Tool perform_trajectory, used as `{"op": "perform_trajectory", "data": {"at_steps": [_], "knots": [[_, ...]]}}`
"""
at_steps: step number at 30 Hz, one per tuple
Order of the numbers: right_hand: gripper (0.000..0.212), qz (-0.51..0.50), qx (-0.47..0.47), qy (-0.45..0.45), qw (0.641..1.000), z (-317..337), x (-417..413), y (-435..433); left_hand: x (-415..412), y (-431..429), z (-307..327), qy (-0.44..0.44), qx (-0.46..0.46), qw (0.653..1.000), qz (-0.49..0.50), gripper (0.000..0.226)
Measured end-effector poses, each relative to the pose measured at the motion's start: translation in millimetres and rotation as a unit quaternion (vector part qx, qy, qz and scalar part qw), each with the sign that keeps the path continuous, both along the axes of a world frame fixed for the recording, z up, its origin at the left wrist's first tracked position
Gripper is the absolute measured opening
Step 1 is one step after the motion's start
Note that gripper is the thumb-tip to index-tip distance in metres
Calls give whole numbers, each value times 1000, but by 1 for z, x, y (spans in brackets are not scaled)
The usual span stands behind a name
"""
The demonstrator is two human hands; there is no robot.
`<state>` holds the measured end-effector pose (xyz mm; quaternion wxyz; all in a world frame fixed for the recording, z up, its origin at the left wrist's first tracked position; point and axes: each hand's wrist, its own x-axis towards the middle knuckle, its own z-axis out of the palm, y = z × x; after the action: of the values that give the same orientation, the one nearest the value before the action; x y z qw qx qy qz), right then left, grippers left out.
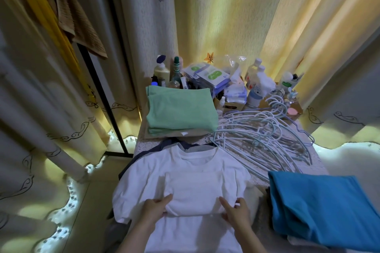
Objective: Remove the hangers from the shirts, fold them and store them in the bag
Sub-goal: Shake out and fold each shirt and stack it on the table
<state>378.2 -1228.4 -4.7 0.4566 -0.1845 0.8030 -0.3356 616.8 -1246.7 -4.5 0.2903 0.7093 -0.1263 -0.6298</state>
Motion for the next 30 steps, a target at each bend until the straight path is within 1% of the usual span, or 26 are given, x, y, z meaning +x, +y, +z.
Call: {"op": "perform_trajectory", "data": {"at_steps": [2,3,5,6,7,9,10,11,13,14,15,17,20,22,24,25,28,29,30], "knots": [[41,-33,3,-47,998,-1,4,-2,2,-2,0,37,0,999,33,38],[45,-52,17,-84,995,1,6,-3,2,-3,0,65,7,997,39,39],[74,-83,59,-135,986,4,11,-6,0,-3,2,101,26,995,10,37],[83,-106,66,-140,982,6,13,-9,-1,-3,4,104,36,994,-14,34],[85,-136,66,-138,979,6,15,-10,-1,-2,4,101,42,993,-40,31],[84,-190,73,-139,969,8,19,-13,-1,-2,4,94,29,993,-64,28],[85,-215,75,-154,961,9,22,-14,-2,-3,6,105,13,993,-60,26],[84,-246,65,-190,948,12,25,-14,-3,-4,11,121,0,992,-47,23],[73,-280,12,-288,916,26,30,-18,-4,-9,26,138,-39,989,-16,16],[67,-275,-14,-310,910,35,33,-23,-3,-15,36,142,-72,987,-2,14],[66,-263,-43,-310,913,47,36,-31,-2,-24,47,143,-109,984,12,16],[62,-228,-130,-273,925,73,38,-57,1,-51,77,144,-191,970,28,26],[48,-110,-268,-217,932,122,38,-117,9,-111,126,122,-329,936,15,41],[47,-39,-307,-186,932,147,38,-163,16,-154,149,73,-385,920,-9,34],[50,22,-307,-175,935,158,37,-203,24,-192,157,16,-401,915,-23,26],[50,52,-295,-164,940,157,35,-219,27,-206,153,-25,-396,917,-37,27],[53,116,-220,-106,963,134,25,-241,38,-223,123,-134,-330,931,-81,42],[56,120,-198,-85,969,122,20,-239,42,-219,108,-164,-303,935,-85,41],[56,117,-187,-59,974,109,13,-233,47,-213,90,-192,-281,937,-79,35]]}}
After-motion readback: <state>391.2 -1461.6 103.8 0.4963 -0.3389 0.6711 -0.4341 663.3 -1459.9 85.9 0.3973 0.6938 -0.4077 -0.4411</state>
